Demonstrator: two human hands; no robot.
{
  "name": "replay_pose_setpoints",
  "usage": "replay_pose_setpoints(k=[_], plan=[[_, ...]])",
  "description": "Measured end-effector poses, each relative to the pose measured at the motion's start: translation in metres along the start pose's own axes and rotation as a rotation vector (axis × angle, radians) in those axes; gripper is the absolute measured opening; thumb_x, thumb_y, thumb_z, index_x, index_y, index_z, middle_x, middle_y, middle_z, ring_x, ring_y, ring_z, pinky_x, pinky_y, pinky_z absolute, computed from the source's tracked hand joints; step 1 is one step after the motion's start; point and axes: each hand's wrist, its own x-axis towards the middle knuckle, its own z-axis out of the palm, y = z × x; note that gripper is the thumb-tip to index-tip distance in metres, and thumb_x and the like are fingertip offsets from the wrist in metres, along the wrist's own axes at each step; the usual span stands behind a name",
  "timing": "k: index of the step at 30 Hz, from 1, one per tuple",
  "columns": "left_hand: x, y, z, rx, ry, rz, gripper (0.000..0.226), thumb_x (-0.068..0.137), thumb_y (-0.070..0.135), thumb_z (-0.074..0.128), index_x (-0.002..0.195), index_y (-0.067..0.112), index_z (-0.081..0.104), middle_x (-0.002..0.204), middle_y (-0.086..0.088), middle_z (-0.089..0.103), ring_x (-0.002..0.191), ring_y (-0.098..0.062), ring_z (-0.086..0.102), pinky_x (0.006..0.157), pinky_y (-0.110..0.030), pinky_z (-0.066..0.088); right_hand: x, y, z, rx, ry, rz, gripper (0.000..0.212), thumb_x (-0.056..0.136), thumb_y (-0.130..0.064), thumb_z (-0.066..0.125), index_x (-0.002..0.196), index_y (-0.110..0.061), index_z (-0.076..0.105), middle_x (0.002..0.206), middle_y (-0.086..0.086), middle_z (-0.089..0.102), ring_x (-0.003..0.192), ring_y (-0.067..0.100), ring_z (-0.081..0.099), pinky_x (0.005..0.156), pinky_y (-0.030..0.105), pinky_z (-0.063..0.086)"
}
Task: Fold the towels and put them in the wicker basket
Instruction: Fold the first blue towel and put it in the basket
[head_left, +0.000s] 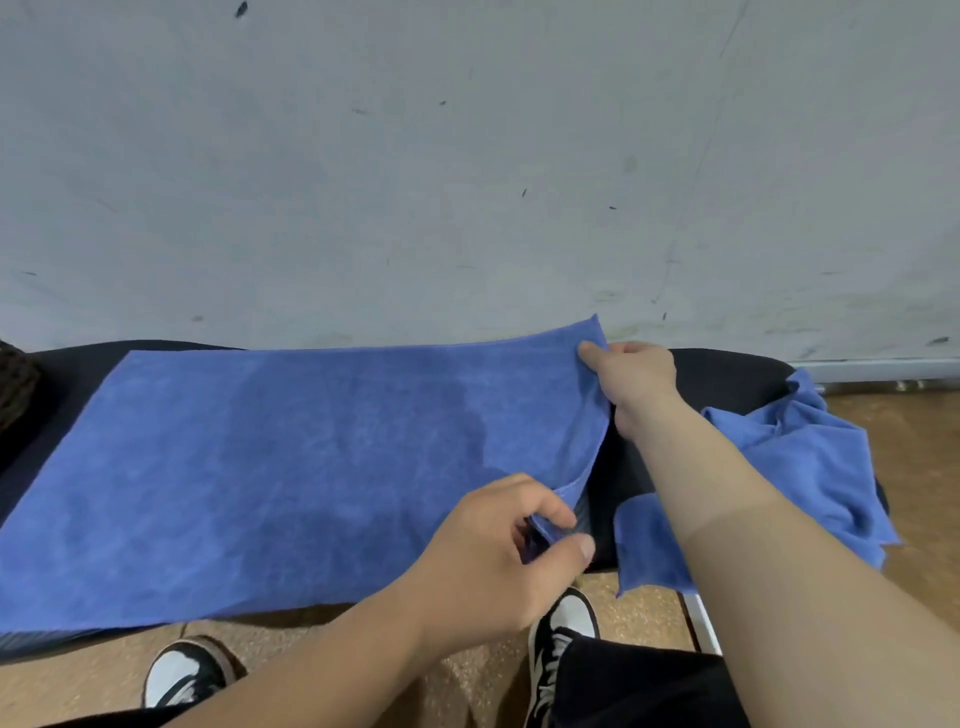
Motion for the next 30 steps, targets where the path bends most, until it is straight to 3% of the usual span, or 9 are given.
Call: replay_pose_setpoints(k=[4,6,9,12,14,18,24,27,30], plan=[[0.016,0.021,0.019,-0.084,0.094,-0.181,0.036,0.086,0.048,0.072,0.065,0.021,0.062,0.055,0.004,0.058,0.051,-0.014,0.053,0.056,-0.031,0.045,-0.005,0.002,-0.025,-0.023,0.070,-0.100,0.027,0.091,-0.027,0.078,0.081,-0.011,0.059,0.077,0.007,0.053,0.070,0.020,0.046,0.061,0.031,0.041],[0.023,0.031,0.028,-0.200,0.063,-0.243,0.012,0.087,0.027,0.077,0.085,0.027,0.066,0.065,0.004,0.064,0.061,-0.016,0.061,0.062,-0.034,0.054,-0.006,0.000,-0.041,-0.003,0.120,-0.130,0.031,0.091,-0.029,0.078,0.075,-0.012,0.057,0.072,0.003,0.054,0.066,0.019,0.046,0.058,0.028,0.040],[0.026,0.042,0.040,-0.302,-0.063,-0.238,0.035,0.090,0.006,0.074,0.115,0.027,0.062,0.070,0.005,0.068,0.069,-0.010,0.068,0.065,-0.020,0.056,-0.008,-0.007,-0.060,0.036,0.194,-0.149,0.033,0.092,-0.031,0.076,0.068,-0.018,0.057,0.065,-0.004,0.054,0.060,0.014,0.046,0.056,0.026,0.040],[0.020,0.055,0.041,-0.315,-0.075,-0.227,0.005,0.095,0.003,0.070,0.098,0.000,0.068,0.069,-0.010,0.065,0.058,-0.010,0.061,0.054,-0.014,0.050,-0.012,-0.015,-0.067,0.074,0.189,-0.186,0.029,0.094,-0.032,0.072,0.074,-0.018,0.058,0.066,-0.006,0.052,0.061,0.013,0.045,0.056,0.024,0.039],[0.017,0.052,0.035,-0.299,-0.023,-0.217,0.015,0.096,0.008,0.070,0.092,-0.006,0.065,0.065,-0.011,0.061,0.050,-0.007,0.053,0.049,-0.015,0.046,-0.019,-0.021,-0.059,0.101,0.144,-0.186,0.028,0.097,-0.034,0.068,0.078,-0.018,0.055,0.069,-0.006,0.049,0.063,0.012,0.042,0.057,0.024,0.037],[0.004,0.038,0.002,-0.207,0.001,-0.148,0.017,0.096,0.023,0.071,0.087,0.009,0.068,0.082,-0.015,0.072,0.066,-0.009,0.058,0.063,-0.025,0.051,-0.039,-0.034,-0.019,0.154,-0.004,-0.211,0.028,0.097,-0.032,0.067,0.077,-0.021,0.051,0.075,-0.003,0.049,0.069,0.015,0.046,0.064,0.028,0.042],[-0.032,0.000,-0.085,-0.120,0.144,-0.139,0.018,0.094,0.033,0.068,0.086,0.017,0.068,0.074,-0.016,0.071,0.062,-0.025,0.057,0.062,-0.044,0.049,-0.072,-0.050,0.062,0.153,-0.144,-0.286,0.031,0.092,-0.025,0.076,0.069,-0.019,0.057,0.067,-0.007,0.052,0.064,0.011,0.049,0.064,0.024,0.045],[-0.052,-0.024,-0.134,-0.040,0.212,-0.209,0.018,0.100,0.022,0.066,0.084,0.014,0.069,0.052,0.009,0.060,0.048,-0.005,0.046,0.054,-0.025,0.040,-0.090,-0.051,0.112,0.127,-0.195,-0.298,0.027,0.089,-0.027,0.079,0.070,-0.015,0.065,0.068,-0.007,0.059,0.064,0.011,0.055,0.065,0.025,0.049],[-0.074,-0.047,-0.183,0.041,0.251,-0.310,0.024,0.099,0.028,0.068,0.082,0.011,0.068,0.052,0.007,0.053,0.046,-0.006,0.039,0.050,-0.020,0.033,-0.107,-0.048,0.164,0.086,-0.224,-0.303,0.027,0.086,-0.026,0.082,0.081,-0.001,0.074,0.071,-0.002,0.065,0.066,0.011,0.059,0.069,0.026,0.053]])
